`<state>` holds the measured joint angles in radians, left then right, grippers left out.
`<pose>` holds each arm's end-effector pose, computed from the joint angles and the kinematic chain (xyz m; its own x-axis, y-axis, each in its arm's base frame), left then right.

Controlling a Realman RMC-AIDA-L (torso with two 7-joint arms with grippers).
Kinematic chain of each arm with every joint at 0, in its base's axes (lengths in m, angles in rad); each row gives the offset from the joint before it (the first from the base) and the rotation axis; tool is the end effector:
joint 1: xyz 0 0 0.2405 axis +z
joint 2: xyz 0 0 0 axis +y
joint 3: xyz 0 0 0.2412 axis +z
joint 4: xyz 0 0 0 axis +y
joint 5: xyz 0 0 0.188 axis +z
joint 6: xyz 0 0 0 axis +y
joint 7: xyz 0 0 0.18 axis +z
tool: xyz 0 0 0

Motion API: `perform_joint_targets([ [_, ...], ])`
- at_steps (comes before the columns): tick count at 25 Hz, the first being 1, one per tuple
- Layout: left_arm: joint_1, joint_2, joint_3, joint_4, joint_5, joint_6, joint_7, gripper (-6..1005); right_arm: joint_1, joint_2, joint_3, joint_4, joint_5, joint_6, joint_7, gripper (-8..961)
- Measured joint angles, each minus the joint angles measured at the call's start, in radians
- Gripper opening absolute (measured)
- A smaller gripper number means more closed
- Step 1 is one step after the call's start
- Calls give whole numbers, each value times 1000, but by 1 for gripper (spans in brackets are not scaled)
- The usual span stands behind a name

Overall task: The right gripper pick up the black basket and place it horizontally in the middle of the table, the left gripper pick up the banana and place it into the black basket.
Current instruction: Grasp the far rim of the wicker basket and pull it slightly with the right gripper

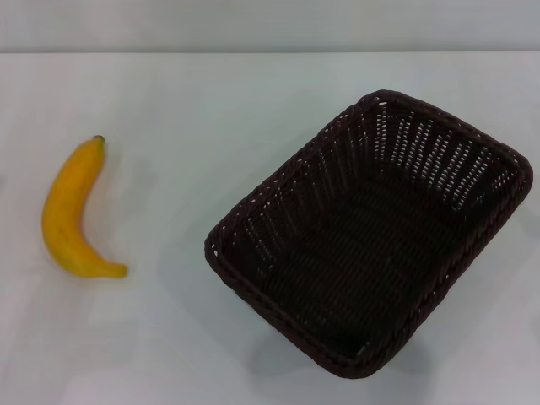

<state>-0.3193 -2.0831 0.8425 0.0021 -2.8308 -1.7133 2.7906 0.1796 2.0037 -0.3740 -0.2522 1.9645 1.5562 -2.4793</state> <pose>-0.3163 0.2764 0.1060 0.5662 -0.4640 0.6813 0.7953 0.0905 -0.5994 0.3487 0.2630 0.1107 0.6241 0.1937 -0.7570 -0.7416 -0.1582 -0.6519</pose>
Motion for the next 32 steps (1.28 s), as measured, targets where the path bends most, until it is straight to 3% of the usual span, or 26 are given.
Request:
perform_joint_targets([
  [9, 6, -1, 0, 5, -11, -10, 0, 895, 13, 0, 3, -4, 7, -4, -21, 853],
  [13, 14, -2, 0, 4, -11, -23, 0, 895, 9, 0, -38, -98, -25, -3, 101, 852],
  [19, 38, -4, 0, 2, -9, -79, -5, 895, 17, -1, -120, -469, -223, -103, 505, 851],
  [25, 43, -5, 1, -3, -7, -104, -6, 894, 74, -1, -188, -817, -475, -117, 901, 851],
  [29, 43, -6, 4, -6, -4, -103, -7, 894, 146, -13, -267, -1016, -673, -108, 1153, 850],
  [30, 43, -6, 4, -6, -3, -102, -8, 894, 146, -13, -267, -1016, -673, -108, 1153, 850],
  [32, 44, -6, 4, -7, -3, -101, -10, 894, 226, -25, -347, -1162, -873, -88, 1362, 850],
])
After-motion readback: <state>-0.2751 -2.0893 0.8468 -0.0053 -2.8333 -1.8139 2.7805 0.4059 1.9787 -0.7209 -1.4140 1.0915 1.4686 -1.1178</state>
